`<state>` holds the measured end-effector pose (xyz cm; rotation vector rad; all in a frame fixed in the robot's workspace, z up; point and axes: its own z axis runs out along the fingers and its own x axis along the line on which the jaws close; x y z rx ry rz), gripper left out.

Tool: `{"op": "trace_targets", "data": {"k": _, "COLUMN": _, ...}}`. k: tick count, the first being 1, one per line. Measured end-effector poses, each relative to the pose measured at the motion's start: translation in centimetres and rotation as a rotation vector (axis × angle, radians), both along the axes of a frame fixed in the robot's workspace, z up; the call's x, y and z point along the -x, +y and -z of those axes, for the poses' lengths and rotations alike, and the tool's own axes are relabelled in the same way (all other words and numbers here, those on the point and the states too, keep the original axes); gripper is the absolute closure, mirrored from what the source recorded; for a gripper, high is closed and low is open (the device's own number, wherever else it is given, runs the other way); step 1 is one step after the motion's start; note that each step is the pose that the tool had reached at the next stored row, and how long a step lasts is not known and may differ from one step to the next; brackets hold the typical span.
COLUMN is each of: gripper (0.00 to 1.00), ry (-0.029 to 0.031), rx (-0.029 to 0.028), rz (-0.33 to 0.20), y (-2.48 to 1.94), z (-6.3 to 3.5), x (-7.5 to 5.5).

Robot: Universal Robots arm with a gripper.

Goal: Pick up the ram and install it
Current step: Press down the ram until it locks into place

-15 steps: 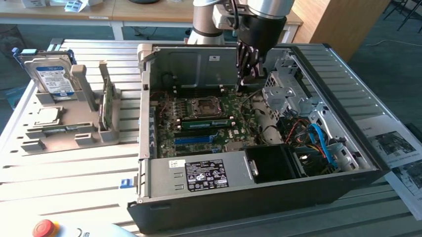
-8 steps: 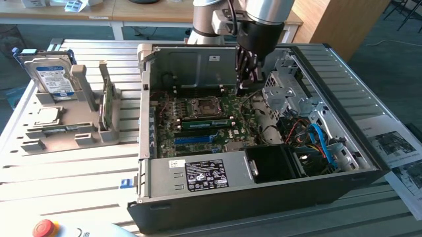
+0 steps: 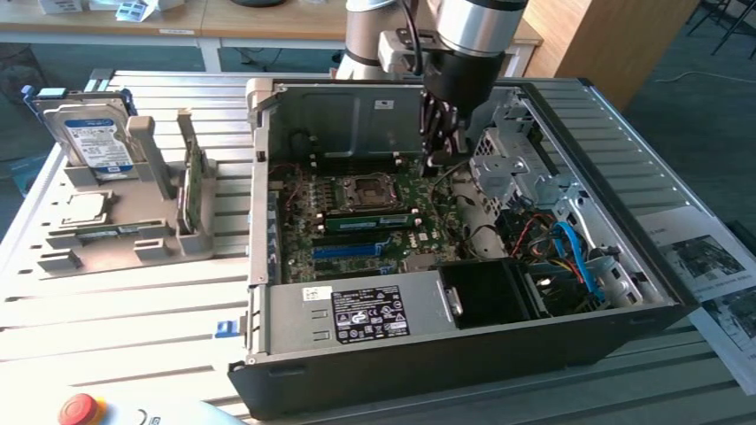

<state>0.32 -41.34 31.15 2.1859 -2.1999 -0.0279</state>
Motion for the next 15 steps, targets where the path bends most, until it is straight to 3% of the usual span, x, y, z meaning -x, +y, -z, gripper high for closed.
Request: {"op": "trace_targets", "data": {"k": 15, "gripper": 0.89, "ry": 0.0, "rx": 0.0, "rz": 0.0, "y": 0.0, "z": 1.91, "x": 0.0}}
